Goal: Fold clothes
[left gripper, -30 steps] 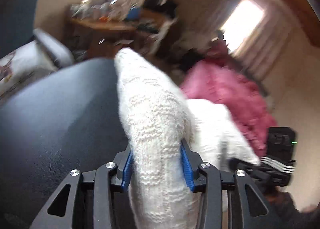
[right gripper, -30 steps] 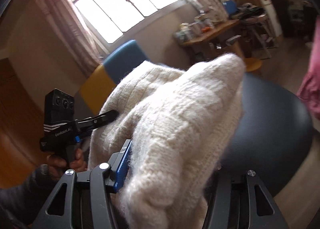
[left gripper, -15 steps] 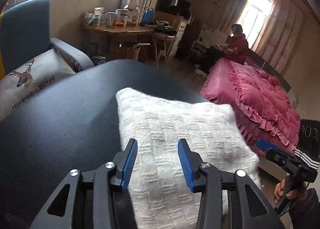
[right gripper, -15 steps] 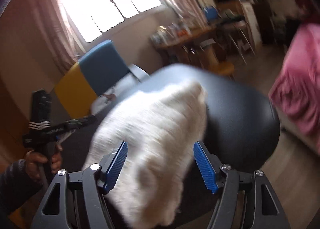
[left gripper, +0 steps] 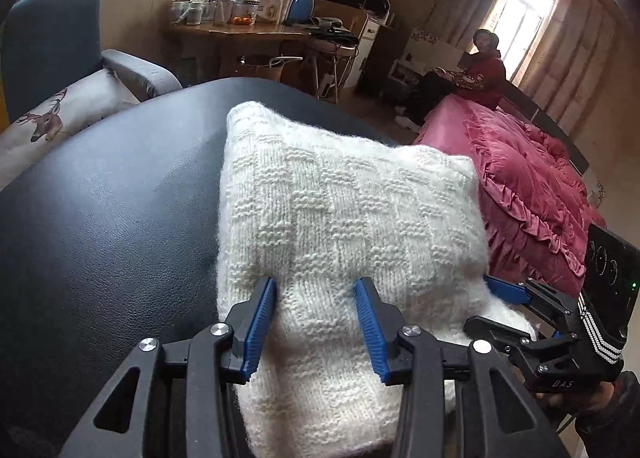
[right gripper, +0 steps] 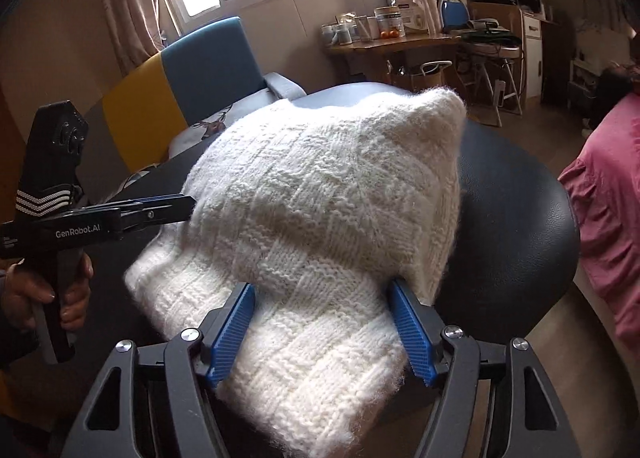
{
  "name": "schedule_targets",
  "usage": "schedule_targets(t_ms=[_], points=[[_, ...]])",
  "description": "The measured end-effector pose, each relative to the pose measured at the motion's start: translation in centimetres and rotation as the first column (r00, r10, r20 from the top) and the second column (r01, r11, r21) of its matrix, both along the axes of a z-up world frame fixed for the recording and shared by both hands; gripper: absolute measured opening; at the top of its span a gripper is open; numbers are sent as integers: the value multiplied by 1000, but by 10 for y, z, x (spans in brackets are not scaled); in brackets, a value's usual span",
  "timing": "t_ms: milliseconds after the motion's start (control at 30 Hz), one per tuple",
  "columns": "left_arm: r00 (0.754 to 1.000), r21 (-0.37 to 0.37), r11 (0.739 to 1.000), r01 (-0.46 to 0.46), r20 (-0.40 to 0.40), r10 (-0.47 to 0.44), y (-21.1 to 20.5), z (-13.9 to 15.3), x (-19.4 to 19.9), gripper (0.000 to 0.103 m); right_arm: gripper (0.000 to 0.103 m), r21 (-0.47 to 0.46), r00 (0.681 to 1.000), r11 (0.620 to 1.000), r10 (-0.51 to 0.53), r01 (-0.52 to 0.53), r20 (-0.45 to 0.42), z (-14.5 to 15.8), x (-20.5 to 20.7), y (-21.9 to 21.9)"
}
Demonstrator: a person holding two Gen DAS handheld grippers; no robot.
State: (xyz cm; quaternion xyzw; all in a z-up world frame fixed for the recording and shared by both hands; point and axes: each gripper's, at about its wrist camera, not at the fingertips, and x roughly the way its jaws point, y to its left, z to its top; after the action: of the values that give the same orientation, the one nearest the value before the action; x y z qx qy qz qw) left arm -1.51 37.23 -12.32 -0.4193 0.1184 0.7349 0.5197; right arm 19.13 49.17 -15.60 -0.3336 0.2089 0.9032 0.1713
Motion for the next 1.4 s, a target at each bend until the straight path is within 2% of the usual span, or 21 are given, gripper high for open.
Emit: schedule_targets(t_ms=[100, 233, 300, 367, 467, 533, 567, 667, 733, 800, 833, 867, 1033, 1133, 1233, 1400], points=[[998, 13, 999, -48, -34, 48, -10, 15, 2, 43, 80, -13, 1000, 1000, 3, -3, -2, 8, 1, -3], [991, 59, 992, -110, -64, 114, -36, 39, 7, 43, 84, -36, 995, 998, -60, 57, -84, 38, 13, -12], [983, 62, 989, -134, -119, 140, -48, 52, 18, 43, 100, -15, 983, 994, -111, 110, -149, 53, 17, -18], [969, 70, 984, -163, -177, 173, -60, 64, 30, 43, 103, -12, 975, 991, -133, 133, -177, 64, 17, -23], [943, 79, 976, -204, -254, 217, -72, 84, 46, 43, 103, -31, 979, 987, -158, 155, -125, 72, 4, -29], [922, 84, 970, -230, -300, 244, -78, 97, 56, 48, 103, 19, 972, 977, -207, 211, -115, 83, 1, -38], [918, 74, 968, -241, -307, 252, -79, 102, 59, 49, 103, 46, 962, 968, -236, 245, -138, 90, 1, -42], [926, 94, 969, -228, -287, 246, -83, 112, 66, 49, 103, 127, 919, 923, -333, 364, -214, 114, 5, -54], [916, 90, 965, -248, -301, 264, -84, 118, 70, 49, 103, 223, 916, 889, -377, 400, -140, 123, -6, -59], [905, 78, 960, -268, -321, 278, -84, 123, 74, 46, 103, 286, 937, 893, -344, 347, -59, 124, -20, -63], [909, 77, 965, -251, -323, 262, -84, 125, 76, 45, 103, 303, 946, 899, -322, 315, -28, 124, -25, -65], [913, 74, 968, -240, -323, 250, -85, 128, 77, 46, 103, 332, 940, 885, -340, 326, -17, 125, -28, -68], [878, 40, 967, -251, -412, 245, -84, 136, 86, 46, 103, 423, 934, 840, -352, 341, -53, 137, -27, -83], [899, 22, 969, -246, -369, 236, -83, 132, 83, 46, 103, 404, 930, 842, -362, 356, -67, 138, -24, -83], [918, 4, 971, -240, -324, 228, -82, 128, 80, 46, 103, 351, 944, 882, -329, 314, -18, 131, -29, -74], [936, -30, 973, -228, -283, 211, -78, 119, 79, 46, 103, 306, 954, 908, -300, 286, -1, 119, -33, -76]])
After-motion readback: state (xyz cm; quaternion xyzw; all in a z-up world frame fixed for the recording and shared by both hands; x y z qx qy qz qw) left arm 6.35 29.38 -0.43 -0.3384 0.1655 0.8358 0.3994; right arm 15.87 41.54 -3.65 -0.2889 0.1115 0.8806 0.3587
